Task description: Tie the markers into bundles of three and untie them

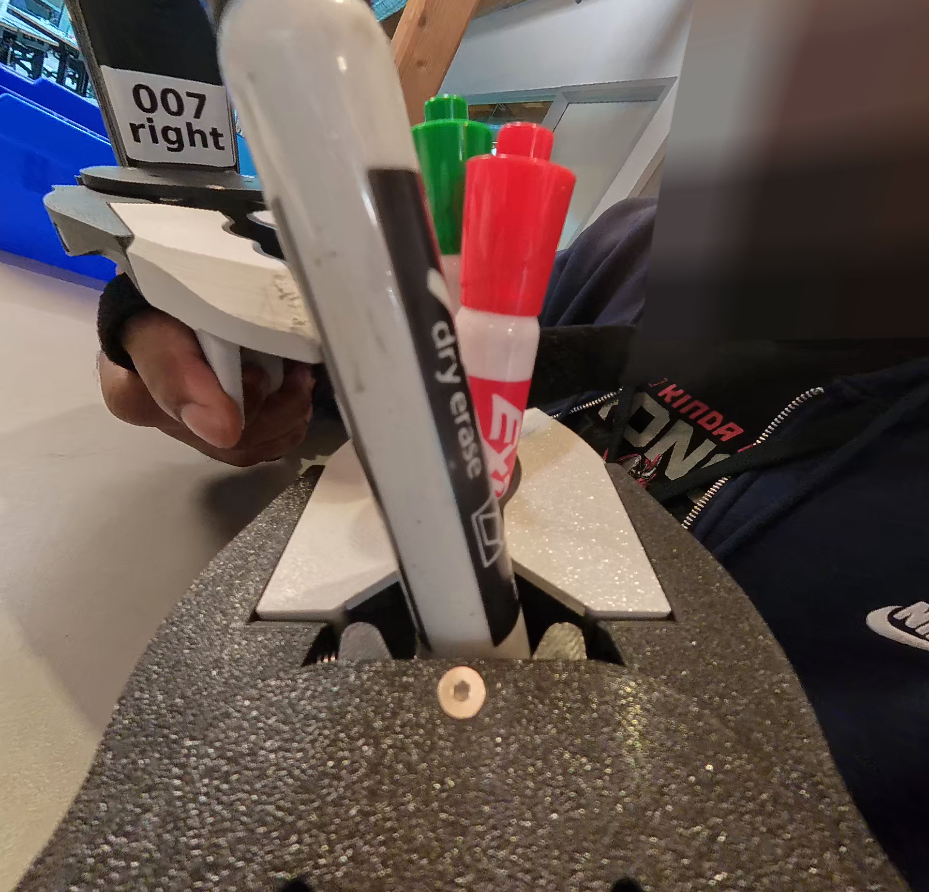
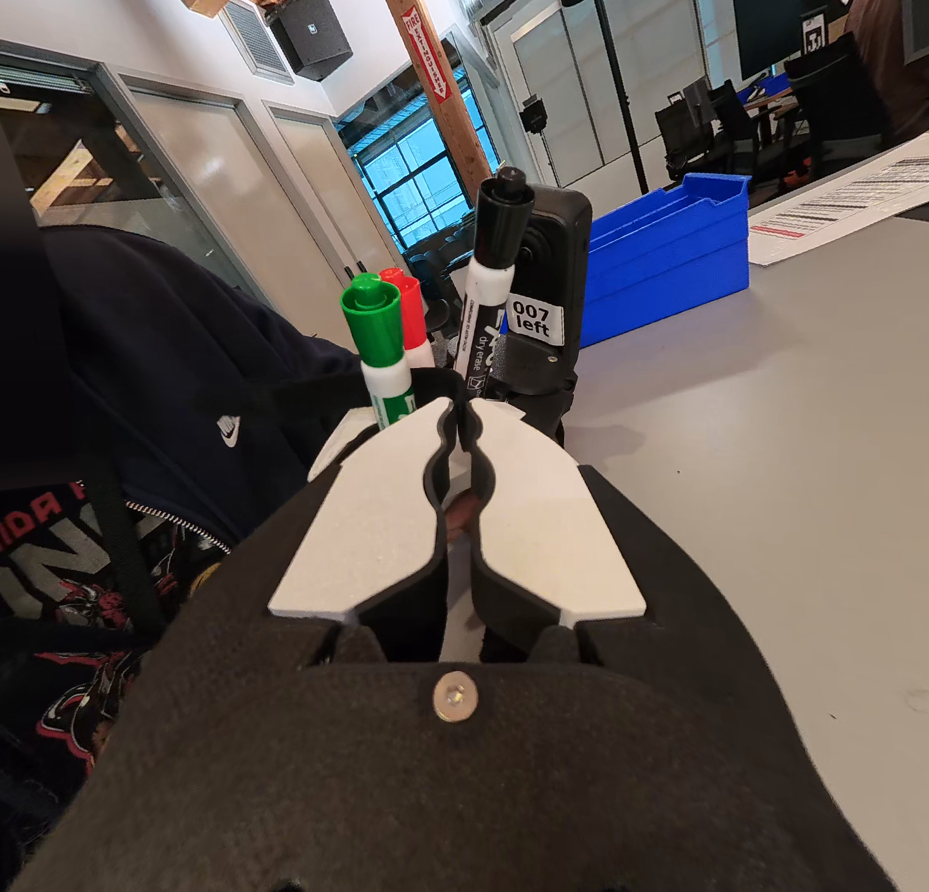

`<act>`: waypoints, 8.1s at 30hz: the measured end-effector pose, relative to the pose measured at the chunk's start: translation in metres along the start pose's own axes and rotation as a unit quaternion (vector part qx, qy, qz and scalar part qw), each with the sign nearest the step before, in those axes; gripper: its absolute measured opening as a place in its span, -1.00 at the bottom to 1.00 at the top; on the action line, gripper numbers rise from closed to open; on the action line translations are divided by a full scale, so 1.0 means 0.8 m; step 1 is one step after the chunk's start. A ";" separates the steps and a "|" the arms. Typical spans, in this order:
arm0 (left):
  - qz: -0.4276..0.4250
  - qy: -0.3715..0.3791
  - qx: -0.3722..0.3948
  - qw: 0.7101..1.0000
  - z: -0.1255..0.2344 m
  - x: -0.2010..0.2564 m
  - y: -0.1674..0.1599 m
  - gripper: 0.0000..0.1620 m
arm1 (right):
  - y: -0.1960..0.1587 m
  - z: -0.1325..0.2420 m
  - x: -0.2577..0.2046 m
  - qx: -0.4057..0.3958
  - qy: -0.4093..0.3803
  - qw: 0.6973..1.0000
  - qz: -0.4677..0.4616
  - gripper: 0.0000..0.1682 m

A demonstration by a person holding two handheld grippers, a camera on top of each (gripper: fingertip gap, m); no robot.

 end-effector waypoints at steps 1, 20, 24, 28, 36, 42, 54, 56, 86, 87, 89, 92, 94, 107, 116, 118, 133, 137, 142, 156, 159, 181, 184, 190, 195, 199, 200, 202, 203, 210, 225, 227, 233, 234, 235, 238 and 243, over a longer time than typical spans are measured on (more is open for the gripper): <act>0.000 0.001 0.000 1.000 0.000 0.000 0.000 -0.76 | 0.000 0.000 -0.001 -0.001 0.001 1.000 0.001 -0.98; -0.058 0.081 -0.023 0.995 0.002 -0.015 0.002 -0.76 | 0.019 0.019 0.020 0.032 -0.044 0.998 -0.022 -0.63; -0.035 0.054 -0.029 0.997 -0.002 -0.011 -0.005 -0.76 | 0.008 0.011 0.009 0.018 0.000 0.999 -0.027 -0.63; -0.031 0.045 -0.034 0.998 -0.005 -0.009 -0.008 -0.76 | -0.004 0.002 0.002 -0.003 0.016 1.000 -0.023 -0.79; -0.023 0.038 -0.031 0.999 -0.004 -0.008 -0.008 -0.76 | -0.003 0.001 -0.006 -0.005 0.025 1.000 -0.001 -0.97; -0.020 0.032 -0.042 0.998 -0.007 -0.006 -0.013 -0.76 | -0.009 -0.002 -0.008 -0.025 0.025 0.999 0.000 -0.98; -0.020 0.029 -0.024 0.999 -0.006 -0.003 -0.003 -0.76 | 0.002 0.011 -0.003 0.001 0.017 1.000 0.018 -0.68; -0.016 0.027 -0.018 0.999 -0.006 -0.002 -0.002 -0.76 | 0.004 0.015 -0.001 0.011 0.020 1.000 0.018 -0.65; -0.012 0.057 -0.025 0.998 -0.006 -0.012 -0.003 -0.76 | 0.009 0.022 -0.011 0.039 0.046 0.997 0.041 -0.52; -0.013 0.062 -0.023 0.998 -0.005 -0.014 -0.001 -0.76 | 0.010 0.023 -0.014 0.044 0.052 0.997 0.046 -0.49; -0.012 0.072 -0.019 0.997 -0.004 -0.017 0.000 -0.76 | 0.010 0.021 -0.022 0.046 0.064 0.995 0.059 -0.46; -0.022 0.099 -0.029 0.994 -0.002 -0.025 -0.002 -0.76 | 0.009 0.015 -0.029 0.043 0.061 0.994 0.080 -0.47; -0.035 0.120 -0.045 0.991 -0.002 -0.031 -0.006 -0.76 | 0.010 0.011 -0.030 0.048 0.053 0.993 0.091 -0.48; -0.133 0.338 -0.082 0.928 0.028 -0.081 -0.001 -0.77 | 0.011 -0.004 -0.005 0.024 -0.090 0.988 0.121 -0.32; -0.126 0.303 -0.111 0.938 0.014 -0.075 -0.015 -0.77 | 0.009 -0.009 -0.005 0.056 -0.093 0.982 0.157 -0.50; -0.125 0.300 -0.117 0.938 0.013 -0.075 -0.017 -0.77 | 0.007 -0.009 -0.006 0.052 -0.084 0.983 0.155 -0.50; -0.115 0.331 -0.163 0.923 0.021 -0.086 -0.030 -0.76 | -0.005 -0.019 0.003 0.034 -0.090 0.989 0.113 -0.78; -0.114 0.320 -0.164 0.926 0.019 -0.083 -0.032 -0.77 | -0.005 -0.019 0.001 0.042 -0.077 0.991 0.106 -0.78; -0.079 0.268 -0.144 0.949 0.009 -0.070 -0.032 -0.77 | 0.003 -0.015 -0.007 0.074 -0.050 0.991 0.096 -0.70; -0.030 0.238 -0.159 0.958 0.003 -0.066 -0.045 -0.76 | 0.016 -0.013 -0.004 0.095 -0.071 0.988 0.096 -0.72; -0.026 0.238 -0.170 0.956 0.005 -0.067 -0.048 -0.73 | 0.014 -0.014 -0.005 0.085 -0.072 0.989 0.102 -0.78; -0.017 0.238 -0.163 0.957 0.006 -0.070 -0.046 -0.76 | 0.010 -0.006 -0.004 0.015 -0.058 0.996 0.063 -0.79; -0.025 0.241 -0.144 0.959 0.008 -0.070 -0.038 -0.74 | 0.011 -0.003 -0.003 0.034 -0.049 0.997 0.042 -0.72; -0.031 0.251 -0.134 0.958 0.013 -0.073 -0.033 -0.76 | 0.011 0.005 0.000 0.046 -0.042 0.997 0.036 -0.72; -0.049 0.260 -0.127 0.956 0.016 -0.073 -0.028 -0.76 | -0.007 0.001 0.002 0.018 -0.059 0.996 0.061 -0.78; -0.054 0.262 -0.132 0.955 0.014 -0.073 -0.029 -0.76 | -0.011 -0.003 0.001 0.019 -0.063 0.995 0.068 -0.79; -0.053 0.258 -0.131 0.956 0.013 -0.072 -0.029 -0.76 | -0.013 -0.005 0.000 0.017 -0.063 0.995 0.069 -0.79; -0.054 0.260 -0.134 0.955 0.012 -0.072 -0.030 -0.76 | -0.017 -0.009 0.000 0.012 -0.065 0.995 0.069 -0.79; -0.055 0.262 -0.136 0.954 0.012 -0.072 -0.031 -0.76 | -0.018 -0.011 0.000 0.013 -0.065 0.996 0.067 -0.79; -0.055 0.266 -0.149 0.951 0.011 -0.073 -0.035 -0.76 | -0.022 -0.013 -0.001 0.014 -0.062 0.997 0.052 -0.79; -0.035 0.255 -0.142 0.956 0.011 -0.073 -0.035 -0.76 | -0.023 -0.009 0.004 0.024 -0.066 0.997 0.015 -0.80; -0.034 0.257 -0.139 0.956 0.012 -0.074 -0.034 -0.76 | -0.023 -0.009 0.005 0.025 -0.067 0.997 0.013 -0.80; -0.028 0.252 -0.128 0.959 0.013 -0.073 -0.031 -0.76 | -0.019 -0.005 0.008 0.036 -0.066 0.997 0.001 -0.80; -0.029 0.253 -0.129 0.958 0.013 -0.073 -0.031 -0.76 | -0.019 -0.005 0.007 0.036 -0.065 0.997 0.001 -0.80; -0.031 0.253 -0.129 0.958 0.013 -0.073 -0.031 -0.76 | -0.019 -0.005 0.007 0.037 -0.065 0.997 0.001 -0.80; -0.032 0.254 -0.126 0.958 0.013 -0.073 -0.030 -0.76 | -0.018 -0.005 0.007 0.040 -0.065 0.997 -0.001 -0.80; -0.048 0.259 -0.123 0.957 0.013 -0.072 -0.027 -0.76 | -0.017 -0.003 0.006 0.040 -0.059 0.997 0.000 -0.79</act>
Point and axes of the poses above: each gripper's, where its closed fingertips meet, z back along the fingers, y out of its top, x = y × z across the jaws, the point moved 1 cm from there along z, back along the fingers, and after that the axes turned 2 degrees about -y, right-handed, at the moved point
